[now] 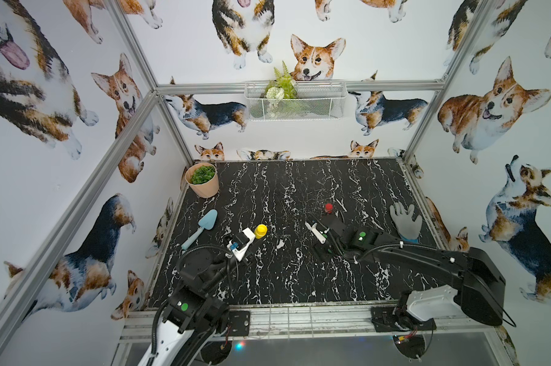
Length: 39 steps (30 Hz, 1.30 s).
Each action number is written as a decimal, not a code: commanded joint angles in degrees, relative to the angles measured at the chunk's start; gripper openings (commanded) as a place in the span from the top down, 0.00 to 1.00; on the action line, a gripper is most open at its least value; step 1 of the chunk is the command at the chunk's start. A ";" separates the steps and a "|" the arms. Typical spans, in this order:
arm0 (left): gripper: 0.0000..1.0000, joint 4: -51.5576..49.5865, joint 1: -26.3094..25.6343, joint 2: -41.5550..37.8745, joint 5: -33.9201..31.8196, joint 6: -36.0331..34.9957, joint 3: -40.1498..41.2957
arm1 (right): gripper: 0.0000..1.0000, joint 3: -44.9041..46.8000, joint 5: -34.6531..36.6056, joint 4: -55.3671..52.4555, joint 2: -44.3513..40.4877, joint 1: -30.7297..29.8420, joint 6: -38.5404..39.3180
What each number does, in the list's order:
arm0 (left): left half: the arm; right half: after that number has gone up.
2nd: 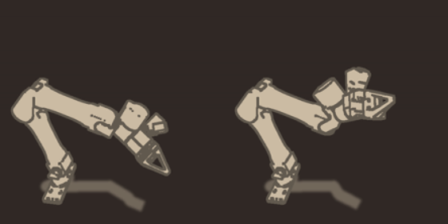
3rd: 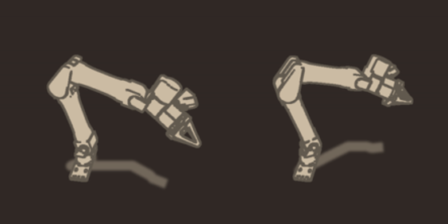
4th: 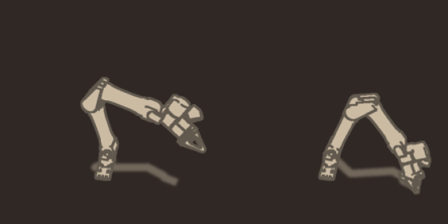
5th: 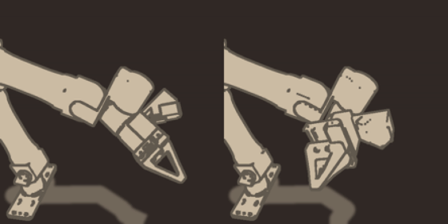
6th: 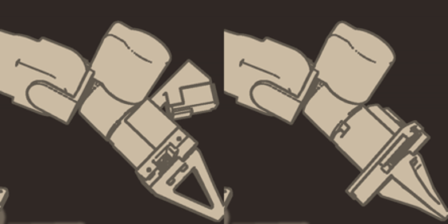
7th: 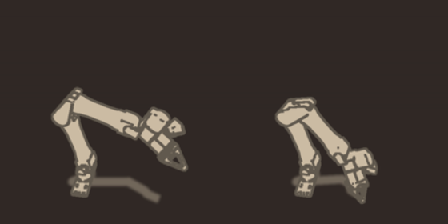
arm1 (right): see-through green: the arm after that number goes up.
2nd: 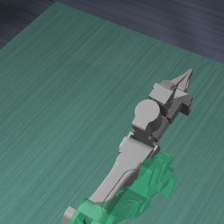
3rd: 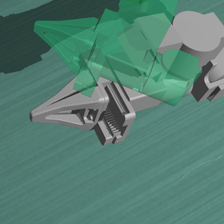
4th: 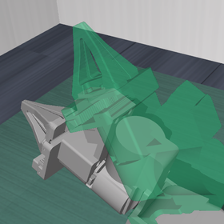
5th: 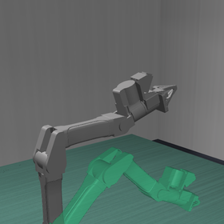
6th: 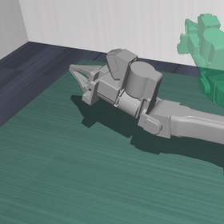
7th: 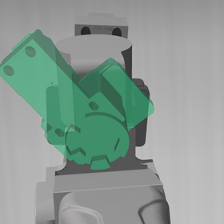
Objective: Close the paint jar lid
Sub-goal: Pick up the lid from the center of the board.
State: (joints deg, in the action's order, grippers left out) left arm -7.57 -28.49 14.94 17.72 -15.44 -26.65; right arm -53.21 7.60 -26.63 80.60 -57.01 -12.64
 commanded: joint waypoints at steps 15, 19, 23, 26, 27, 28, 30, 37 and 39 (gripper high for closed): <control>0.66 0.81 -0.07 -2.83 2.32 -0.73 0.73 | 0.41 -3.74 3.93 5.19 16.31 0.26 -3.18; 0.66 0.89 -0.07 -2.55 2.76 -0.59 0.73 | 0.47 -4.42 4.02 5.13 17.95 0.25 -3.10; 0.66 0.94 -0.07 -2.63 2.85 -0.55 0.85 | 0.51 -4.49 3.56 5.86 18.92 0.46 -3.28; 0.66 0.98 -0.07 -2.48 2.94 -0.55 0.77 | 0.53 -4.84 2.40 6.06 19.23 1.01 -3.64; 0.66 0.98 -0.08 -2.47 3.02 -0.51 0.81 | 0.54 -4.88 2.34 6.15 19.25 1.13 -3.63; 0.66 0.98 -0.08 -2.46 3.03 -0.47 0.81 | 0.54 -4.88 2.18 6.09 19.41 1.12 -3.62; 0.66 0.98 -0.07 -2.38 3.03 -0.47 0.81 | 0.56 -4.97 2.01 6.00 19.45 1.21 -3.58; 0.66 0.98 -0.08 -2.11 3.12 -0.47 0.82 | 0.59 -4.89 1.95 5.55 19.43 1.20 -3.79; 0.66 0.98 -0.09 -2.02 3.12 -0.47 0.81 | 0.59 -4.88 1.96 5.46 19.54 1.20 -3.79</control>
State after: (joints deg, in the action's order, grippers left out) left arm -7.84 -28.51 12.78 20.08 -15.42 -25.82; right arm -57.74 9.56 -21.28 99.94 -55.83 -15.16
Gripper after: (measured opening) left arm 0.341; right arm 0.409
